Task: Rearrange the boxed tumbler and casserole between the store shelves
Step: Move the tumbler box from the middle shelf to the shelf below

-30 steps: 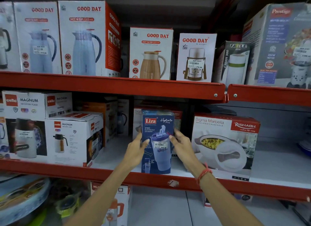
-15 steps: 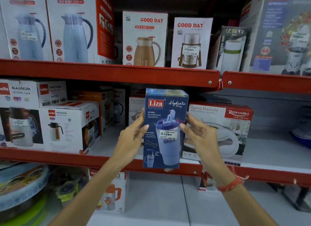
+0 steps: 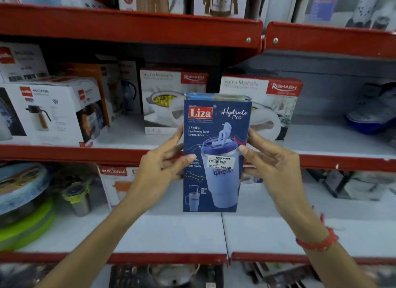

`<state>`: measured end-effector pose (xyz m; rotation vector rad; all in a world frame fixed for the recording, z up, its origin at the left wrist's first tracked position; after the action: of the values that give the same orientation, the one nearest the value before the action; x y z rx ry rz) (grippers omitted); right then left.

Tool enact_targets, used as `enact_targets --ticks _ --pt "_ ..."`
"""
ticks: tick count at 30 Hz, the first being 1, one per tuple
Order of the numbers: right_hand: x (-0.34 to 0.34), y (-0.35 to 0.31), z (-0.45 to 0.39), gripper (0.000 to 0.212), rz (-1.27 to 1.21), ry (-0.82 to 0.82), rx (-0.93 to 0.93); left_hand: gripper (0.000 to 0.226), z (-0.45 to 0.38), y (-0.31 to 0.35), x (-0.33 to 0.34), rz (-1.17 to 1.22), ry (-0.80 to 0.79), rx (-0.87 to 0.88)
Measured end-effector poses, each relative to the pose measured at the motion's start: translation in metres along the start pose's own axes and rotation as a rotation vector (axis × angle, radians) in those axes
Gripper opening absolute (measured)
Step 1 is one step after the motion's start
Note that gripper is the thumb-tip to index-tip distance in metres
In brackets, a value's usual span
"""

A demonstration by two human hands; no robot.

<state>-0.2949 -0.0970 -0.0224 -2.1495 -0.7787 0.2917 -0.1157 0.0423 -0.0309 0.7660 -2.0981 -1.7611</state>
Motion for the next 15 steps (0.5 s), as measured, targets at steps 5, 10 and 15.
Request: enact_targets --ticks 5,10,15 --pt "-0.017 0.035 0.037 0.048 0.039 -0.011 0.08 0.075 0.007 -0.046 0.008 -0.071 -0.057 -0.169" --pt "-0.028 0.082 0.07 0.05 0.145 -0.021 0.189 0.063 0.009 -0.101 0.025 -0.251 -0.016 -0.252" --pt "-0.033 0.128 0.092 0.052 0.28 -0.006 0.248 0.056 0.005 -0.155 0.05 -0.296 0.027 -0.317"
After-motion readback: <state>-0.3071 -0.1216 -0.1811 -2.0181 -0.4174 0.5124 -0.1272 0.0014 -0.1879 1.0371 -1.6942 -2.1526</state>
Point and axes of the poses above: each hand's wrist, its own z-axis away from the middle knuckle, its own x-axis out of the palm, y = z × x, the point moved 3 cm from there along -z, towards the middle knuckle, and after that the axes turned 9 degrees about -x, right-handed, at the moved point
